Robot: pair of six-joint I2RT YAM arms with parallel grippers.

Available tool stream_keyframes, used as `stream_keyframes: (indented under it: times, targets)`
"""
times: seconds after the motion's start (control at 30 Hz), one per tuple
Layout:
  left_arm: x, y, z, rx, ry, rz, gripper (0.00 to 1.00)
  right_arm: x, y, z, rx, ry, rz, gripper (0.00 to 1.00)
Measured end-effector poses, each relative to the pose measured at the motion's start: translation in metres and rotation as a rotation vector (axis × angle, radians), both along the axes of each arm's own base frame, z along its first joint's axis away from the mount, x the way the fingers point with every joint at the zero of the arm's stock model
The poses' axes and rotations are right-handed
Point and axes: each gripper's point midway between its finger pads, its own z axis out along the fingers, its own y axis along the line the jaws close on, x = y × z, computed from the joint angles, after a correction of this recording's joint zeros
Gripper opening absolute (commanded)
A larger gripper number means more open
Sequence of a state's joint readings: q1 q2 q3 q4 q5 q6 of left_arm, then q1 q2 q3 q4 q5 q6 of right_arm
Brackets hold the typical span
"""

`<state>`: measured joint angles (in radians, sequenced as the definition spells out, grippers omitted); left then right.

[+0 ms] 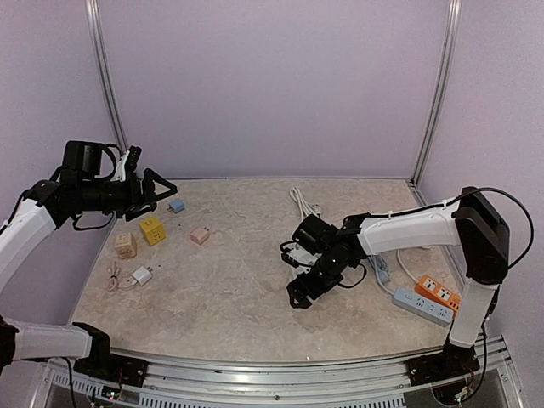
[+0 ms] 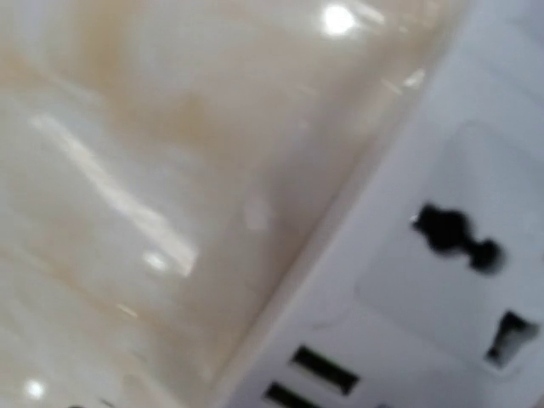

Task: Insert the plug
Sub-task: Move the socket to the center of the board.

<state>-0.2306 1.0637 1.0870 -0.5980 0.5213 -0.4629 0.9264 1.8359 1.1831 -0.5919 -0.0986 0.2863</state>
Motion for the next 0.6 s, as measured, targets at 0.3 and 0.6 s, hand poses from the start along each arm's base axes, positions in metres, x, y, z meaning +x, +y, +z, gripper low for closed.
stream_keyframes:
  times: [0.3, 0.6]
  targets:
    - [0.004, 0.004, 0.000, -0.004, 0.001, 0.011, 0.99, 0.021, 0.069, 0.000, 0.099, -0.013, 0.053, 0.93]
    - [0.004, 0.004, 0.000, -0.003, 0.000, 0.012, 0.99, 0.042, 0.099, 0.001, 0.135, -0.048, 0.067, 0.95]
